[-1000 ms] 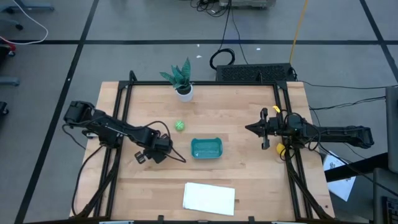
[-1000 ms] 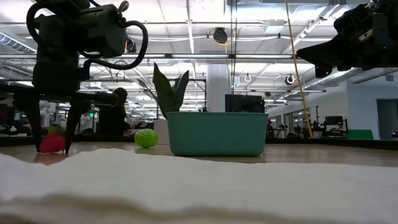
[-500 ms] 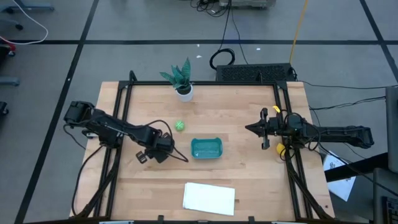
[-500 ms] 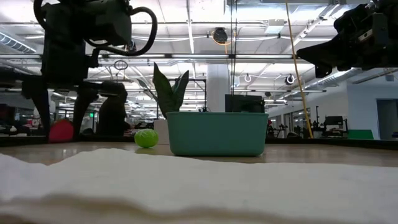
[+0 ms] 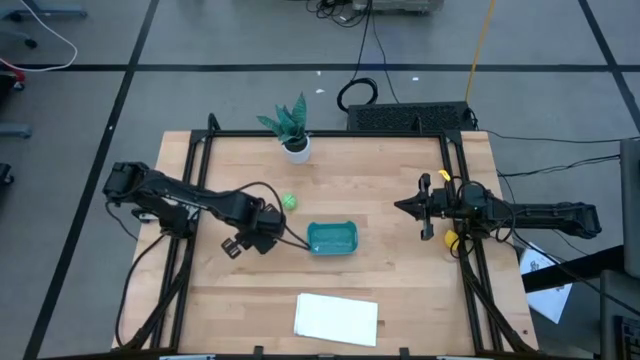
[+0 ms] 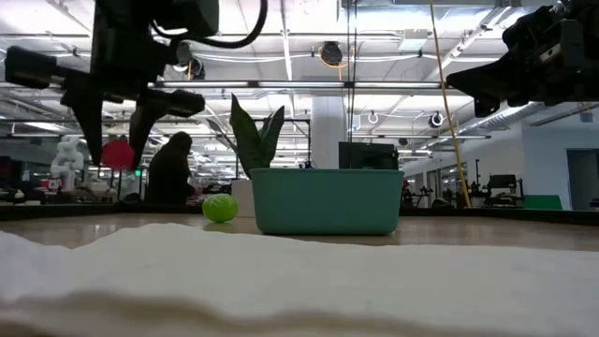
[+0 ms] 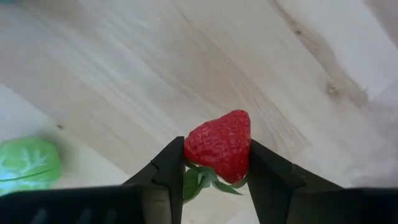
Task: Pick and placing Produce into tupperware
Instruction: Put the red strawberry into the blue container
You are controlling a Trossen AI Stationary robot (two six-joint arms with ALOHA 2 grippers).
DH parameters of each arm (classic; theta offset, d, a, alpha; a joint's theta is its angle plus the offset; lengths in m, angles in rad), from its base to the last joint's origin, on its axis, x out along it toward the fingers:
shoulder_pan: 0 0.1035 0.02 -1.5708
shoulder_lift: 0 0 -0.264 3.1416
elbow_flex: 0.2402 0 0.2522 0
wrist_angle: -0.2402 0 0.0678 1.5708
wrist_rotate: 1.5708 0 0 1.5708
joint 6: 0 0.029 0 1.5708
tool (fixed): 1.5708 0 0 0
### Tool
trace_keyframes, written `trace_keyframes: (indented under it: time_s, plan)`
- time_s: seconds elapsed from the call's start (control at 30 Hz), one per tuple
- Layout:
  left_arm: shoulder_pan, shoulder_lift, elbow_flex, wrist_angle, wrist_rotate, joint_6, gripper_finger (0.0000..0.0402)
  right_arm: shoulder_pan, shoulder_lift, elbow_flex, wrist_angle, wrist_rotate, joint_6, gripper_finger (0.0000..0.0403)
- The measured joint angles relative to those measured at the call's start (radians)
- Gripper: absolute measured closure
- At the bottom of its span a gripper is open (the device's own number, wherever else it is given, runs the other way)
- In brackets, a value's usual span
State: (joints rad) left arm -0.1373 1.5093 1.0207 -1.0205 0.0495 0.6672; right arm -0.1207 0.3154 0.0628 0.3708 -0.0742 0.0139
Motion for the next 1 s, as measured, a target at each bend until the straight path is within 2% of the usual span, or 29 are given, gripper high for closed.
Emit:
trace_keyframes:
  time_s: [0.17, 0.53, 0.7, 1.0]
  plan:
    - [0.028, -0.030, 0.013, -0.009, 0.023, 0.000, 0.0259, 0.000, 0.000, 0.000, 0.005, 0.000, 0.000, 0.0403]
    - [0.097, -0.157, 0.017, -0.027, 0.051, -0.012, 0.0264, 0.000, 0.000, 0.000, 0.006, 0.000, 0.000, 0.0403]
    - [0.146, -0.200, 0.018, -0.027, 0.051, -0.059, 0.0258, 0.000, 0.000, 0.000, 0.007, 0.000, 0.000, 0.0403]
    - [0.241, -0.203, 0.018, -0.018, 0.051, -0.198, 0.0257, 0.000, 0.000, 0.000, 0.009, 0.000, 0.000, 0.0403]
